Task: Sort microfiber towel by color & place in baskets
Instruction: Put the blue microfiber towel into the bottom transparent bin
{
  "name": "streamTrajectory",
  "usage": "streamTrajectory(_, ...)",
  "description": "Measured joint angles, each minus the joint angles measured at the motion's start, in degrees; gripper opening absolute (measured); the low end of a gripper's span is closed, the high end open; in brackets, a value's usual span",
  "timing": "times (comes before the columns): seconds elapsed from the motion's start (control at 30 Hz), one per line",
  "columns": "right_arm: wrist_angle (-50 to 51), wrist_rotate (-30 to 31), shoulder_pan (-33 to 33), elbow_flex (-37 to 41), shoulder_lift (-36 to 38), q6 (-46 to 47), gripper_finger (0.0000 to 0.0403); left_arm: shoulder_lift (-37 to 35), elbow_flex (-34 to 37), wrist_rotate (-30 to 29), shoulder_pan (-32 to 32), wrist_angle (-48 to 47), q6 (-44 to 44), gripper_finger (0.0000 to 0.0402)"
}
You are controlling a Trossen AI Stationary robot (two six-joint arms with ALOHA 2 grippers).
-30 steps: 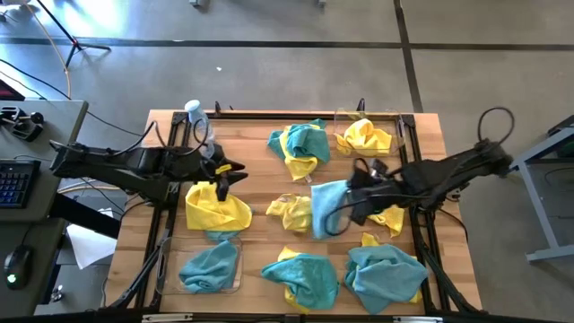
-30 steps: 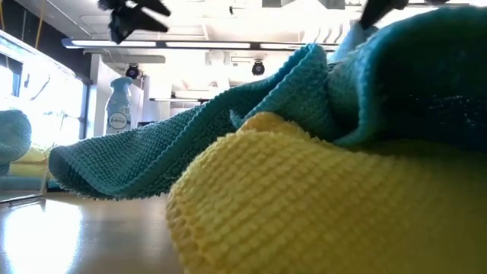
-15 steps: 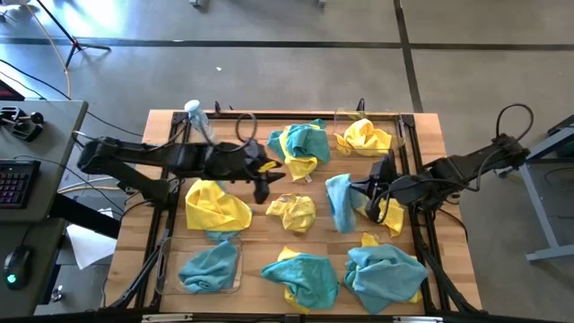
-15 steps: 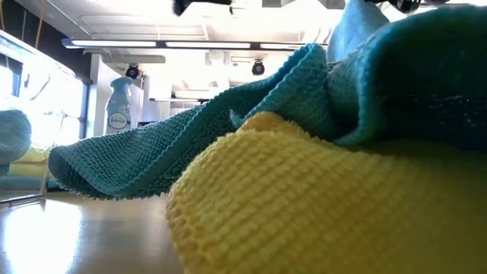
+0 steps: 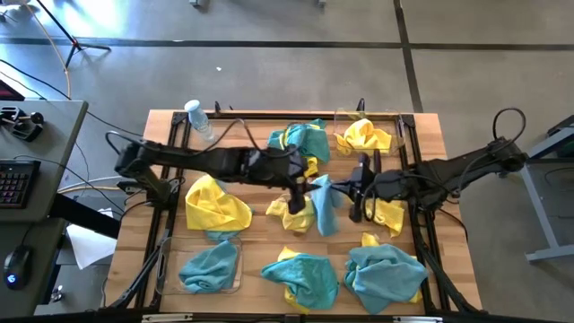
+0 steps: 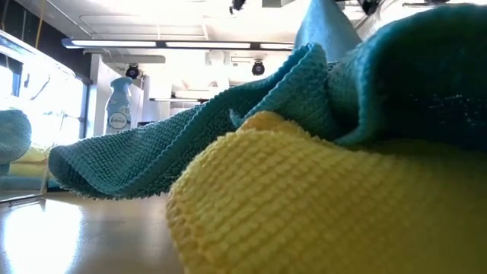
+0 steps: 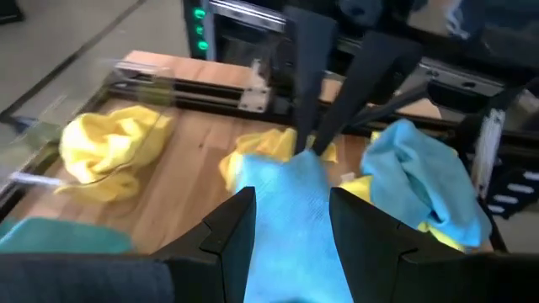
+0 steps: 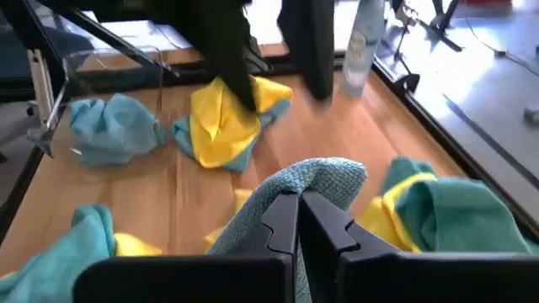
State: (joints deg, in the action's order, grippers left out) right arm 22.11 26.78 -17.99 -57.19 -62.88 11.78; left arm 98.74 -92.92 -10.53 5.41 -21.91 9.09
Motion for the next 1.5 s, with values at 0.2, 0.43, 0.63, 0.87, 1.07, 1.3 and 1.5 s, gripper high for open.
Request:
streamTrajectory(0.2, -3.8, -3.1, 0.8, 0.0, -0.2, -4.4, 0.0000, 3.4, -1.4, 2.5, 0.0, 2.2, -2.2, 0.0142)
streamTrajectory(0.43, -5.8, -3.3, 0.8, 0.0, -0.2, -6.7, 0.0000, 3.7, -1.4, 2.6, -0.9, 2.5, -2.2, 0.0142)
streamTrajectory(0.63, -9.3, -2.4, 1.0, 0.0, -0.2, -8.2, 0.0000, 4.0, -1.4, 4.7, -2.1, 2.6, -1.7, 0.0142)
streamTrajectory(0.87, -10.3, -2.6, 1.9, 0.0, 0.3, -8.2, 0.0000, 5.3, -1.4, 4.7, -2.1, 1.1, 0.3, 0.0142)
streamTrajectory(1.07, -10.0, -1.7, 1.9, -0.1, 0.8, -6.6, 0.0000, 6.3, -1.4, 4.6, -1.9, -4.2, 4.1, 0.0121)
streamTrajectory(1.3, -5.2, -1.3, 1.9, -0.1, 0.7, -2.2, 0.0000, 5.4, -1.4, 4.8, -1.9, -5.5, 5.3, 0.0010)
streamTrajectory(1.5, 1.8, -2.1, 1.9, -0.1, 0.6, 6.9, 0.0006, 5.2, -1.4, 4.9, -1.9, -7.8, 8.7, 0.0004)
